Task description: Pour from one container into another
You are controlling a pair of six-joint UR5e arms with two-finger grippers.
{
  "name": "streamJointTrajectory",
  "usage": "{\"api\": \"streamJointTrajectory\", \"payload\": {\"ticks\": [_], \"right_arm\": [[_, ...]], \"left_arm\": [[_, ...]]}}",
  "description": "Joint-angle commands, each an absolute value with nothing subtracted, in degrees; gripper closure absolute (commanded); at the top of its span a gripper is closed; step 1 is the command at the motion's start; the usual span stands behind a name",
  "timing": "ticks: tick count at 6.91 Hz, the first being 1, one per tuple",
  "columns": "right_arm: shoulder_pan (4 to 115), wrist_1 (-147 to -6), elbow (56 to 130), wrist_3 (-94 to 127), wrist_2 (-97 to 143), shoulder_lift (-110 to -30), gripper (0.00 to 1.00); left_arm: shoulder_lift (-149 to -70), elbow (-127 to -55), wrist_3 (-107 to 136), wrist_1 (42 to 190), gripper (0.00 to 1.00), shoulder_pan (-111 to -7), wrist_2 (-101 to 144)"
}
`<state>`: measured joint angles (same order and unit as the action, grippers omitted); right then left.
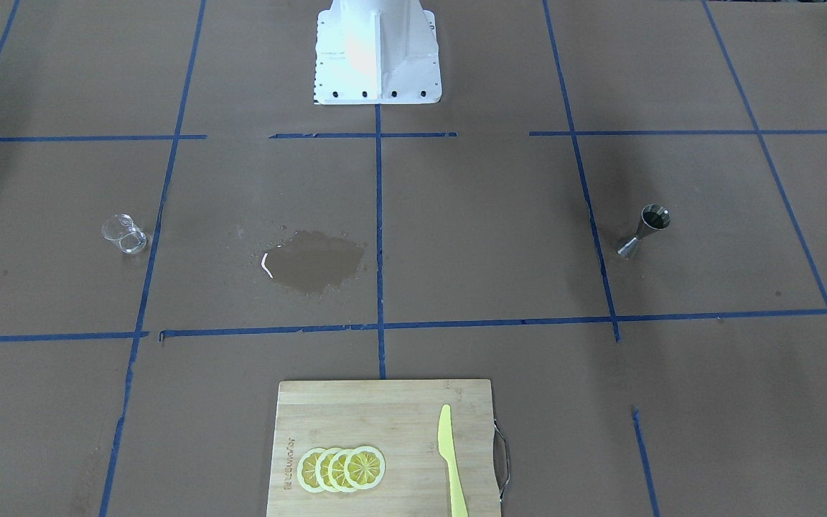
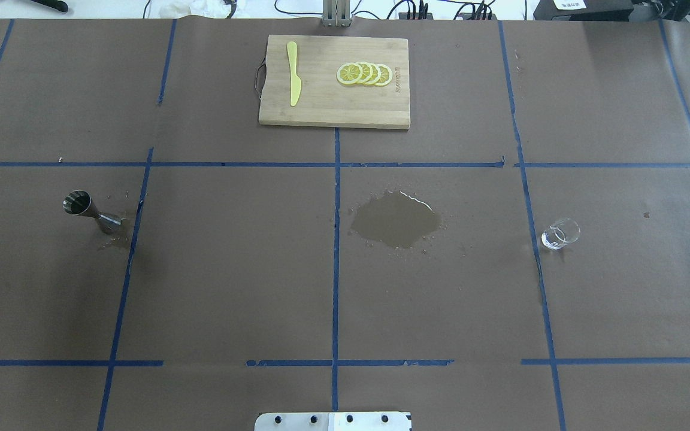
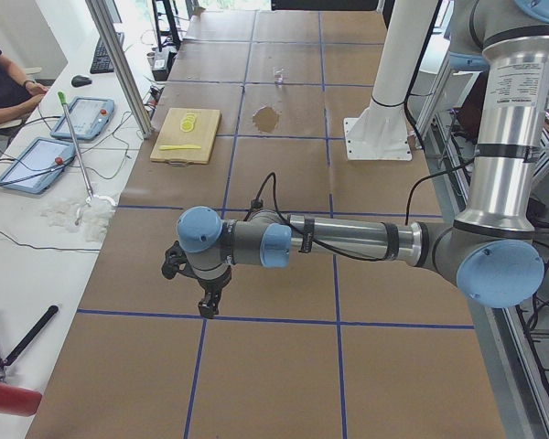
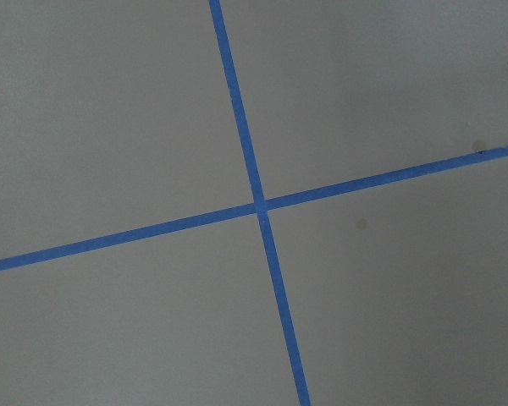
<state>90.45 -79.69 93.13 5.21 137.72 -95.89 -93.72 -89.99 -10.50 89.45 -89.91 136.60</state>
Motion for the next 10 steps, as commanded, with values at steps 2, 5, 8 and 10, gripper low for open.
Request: {"api": "streamJointTrajectory", "payload": {"ticks": [2,5,8,10], "right_arm": [[93.95,-91.98,99.47,4.84,140.10,-94.92,0.00],[93.87,-91.50,99.14,5.01,139.57,-95.27,0.00],[93.87,-91.32,99.14,5.27,139.57,-95.36,0.00],[93.87,-91.32,99.14,4.92,139.57,-95.36,0.00]], "left_arm": [[-93.78,-89.83,-10.37,89.47,0.00,-89.91,136.76],[-93.87,-89.82,-9.67,89.56,0.00,-89.91,136.76],[-94.04,-90.00,-3.25,89.74,0.00,-89.91,136.85],[-94.04,-89.83,-3.25,89.82,0.00,-89.91,136.93]]}}
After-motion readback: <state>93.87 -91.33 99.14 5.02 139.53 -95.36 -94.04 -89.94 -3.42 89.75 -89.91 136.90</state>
